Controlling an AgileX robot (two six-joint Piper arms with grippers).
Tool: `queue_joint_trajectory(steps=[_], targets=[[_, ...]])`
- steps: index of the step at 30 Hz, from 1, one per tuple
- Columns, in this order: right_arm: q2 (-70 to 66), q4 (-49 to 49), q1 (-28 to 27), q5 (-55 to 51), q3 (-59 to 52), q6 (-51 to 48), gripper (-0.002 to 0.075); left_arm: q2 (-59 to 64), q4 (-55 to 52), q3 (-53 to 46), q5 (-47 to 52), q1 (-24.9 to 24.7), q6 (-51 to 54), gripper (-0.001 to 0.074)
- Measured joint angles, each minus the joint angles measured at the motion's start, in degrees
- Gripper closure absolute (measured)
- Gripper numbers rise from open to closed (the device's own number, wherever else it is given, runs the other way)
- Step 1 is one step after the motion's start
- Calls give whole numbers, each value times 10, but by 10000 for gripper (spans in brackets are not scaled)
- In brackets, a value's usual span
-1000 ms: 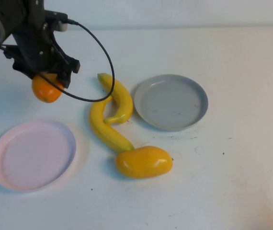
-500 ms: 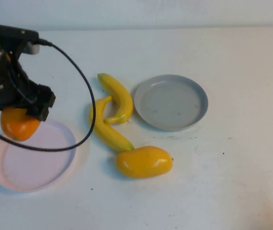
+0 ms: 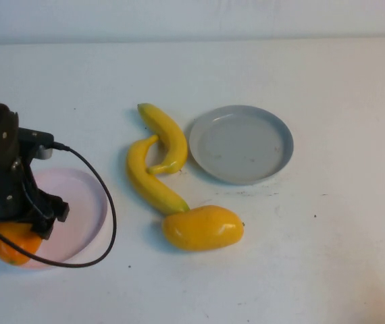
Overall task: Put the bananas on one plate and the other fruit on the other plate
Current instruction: Put one type of fruit in the left plate
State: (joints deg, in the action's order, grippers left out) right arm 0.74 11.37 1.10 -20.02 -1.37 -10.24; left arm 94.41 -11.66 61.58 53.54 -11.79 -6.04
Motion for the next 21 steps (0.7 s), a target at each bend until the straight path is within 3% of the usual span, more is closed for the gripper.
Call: queue_joint_trajectory(steps=[5,11,21], targets=[[0,0,0,0,0,0,743,27,4,0,-15,8,0,183],[0,0,0,0,0,0,743,29,0,0,-22,8,-7,69],[0,0,0,0,0,0,743,26,-6,107,67,8,-3,67]])
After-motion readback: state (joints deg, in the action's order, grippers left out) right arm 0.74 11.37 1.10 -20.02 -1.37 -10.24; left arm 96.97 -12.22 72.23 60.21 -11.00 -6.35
